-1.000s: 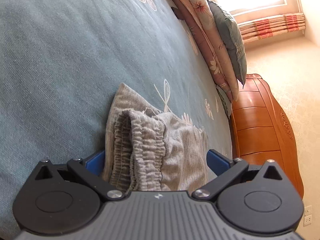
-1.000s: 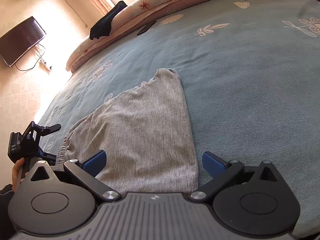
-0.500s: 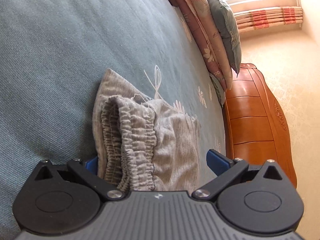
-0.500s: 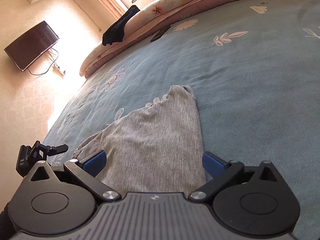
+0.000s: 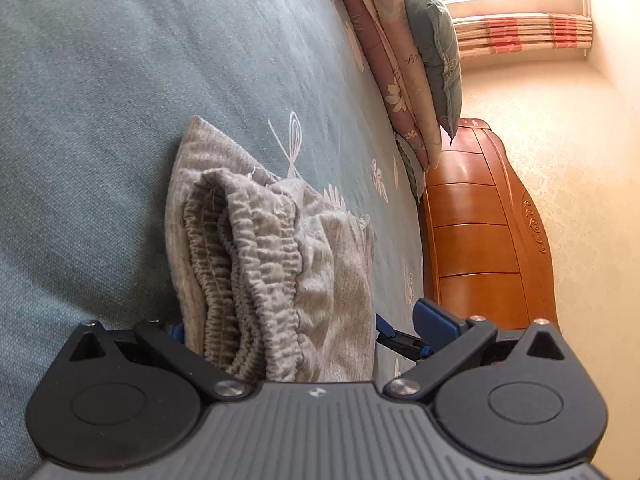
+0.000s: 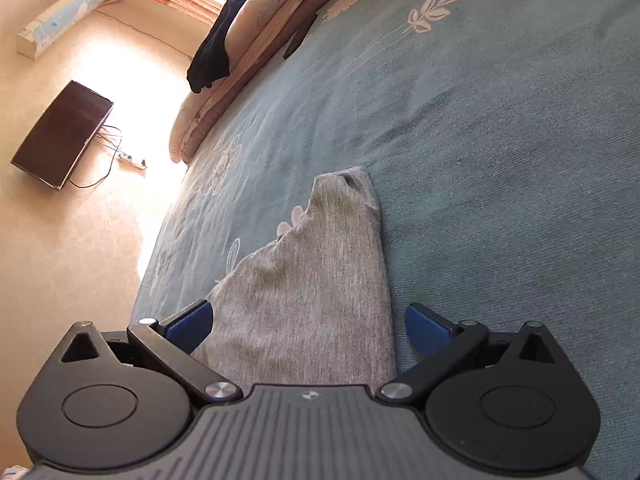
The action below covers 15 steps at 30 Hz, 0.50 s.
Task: Fold clothes
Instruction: 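Roll the left gripper and close it on the bundle at the waistband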
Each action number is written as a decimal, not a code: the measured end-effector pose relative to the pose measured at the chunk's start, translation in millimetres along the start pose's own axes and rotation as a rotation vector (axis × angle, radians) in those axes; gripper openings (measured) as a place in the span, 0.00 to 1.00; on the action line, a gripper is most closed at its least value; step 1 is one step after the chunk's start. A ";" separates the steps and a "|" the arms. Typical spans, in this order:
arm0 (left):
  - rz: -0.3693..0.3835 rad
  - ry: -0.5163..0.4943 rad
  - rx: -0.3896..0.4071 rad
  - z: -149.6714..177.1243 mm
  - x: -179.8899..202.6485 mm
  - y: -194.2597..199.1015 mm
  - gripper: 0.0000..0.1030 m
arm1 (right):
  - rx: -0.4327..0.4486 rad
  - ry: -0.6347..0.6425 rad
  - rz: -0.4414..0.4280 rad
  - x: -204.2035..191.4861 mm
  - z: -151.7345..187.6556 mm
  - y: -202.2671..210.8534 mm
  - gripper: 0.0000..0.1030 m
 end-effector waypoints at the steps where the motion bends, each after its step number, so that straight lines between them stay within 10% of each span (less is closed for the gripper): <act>1: 0.000 0.003 0.004 -1.3 -0.2 -2.2 0.99 | 0.001 -0.017 -0.014 1.5 -4.3 -5.0 1.00; 15: 0.056 0.044 0.030 6.4 -2.1 11.7 0.99 | -0.136 0.032 -0.142 -13.4 37.0 6.0 1.00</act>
Point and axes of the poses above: each gripper's, at about its wrist camera, not at the fingertips, and y roughly against the way its jaws point, x to its right, z to its underside, the point moved 9 cm from there along -y, roughly the way its jaws point, and after that the axes turned 1 degree about z, right-handed, at the moved point
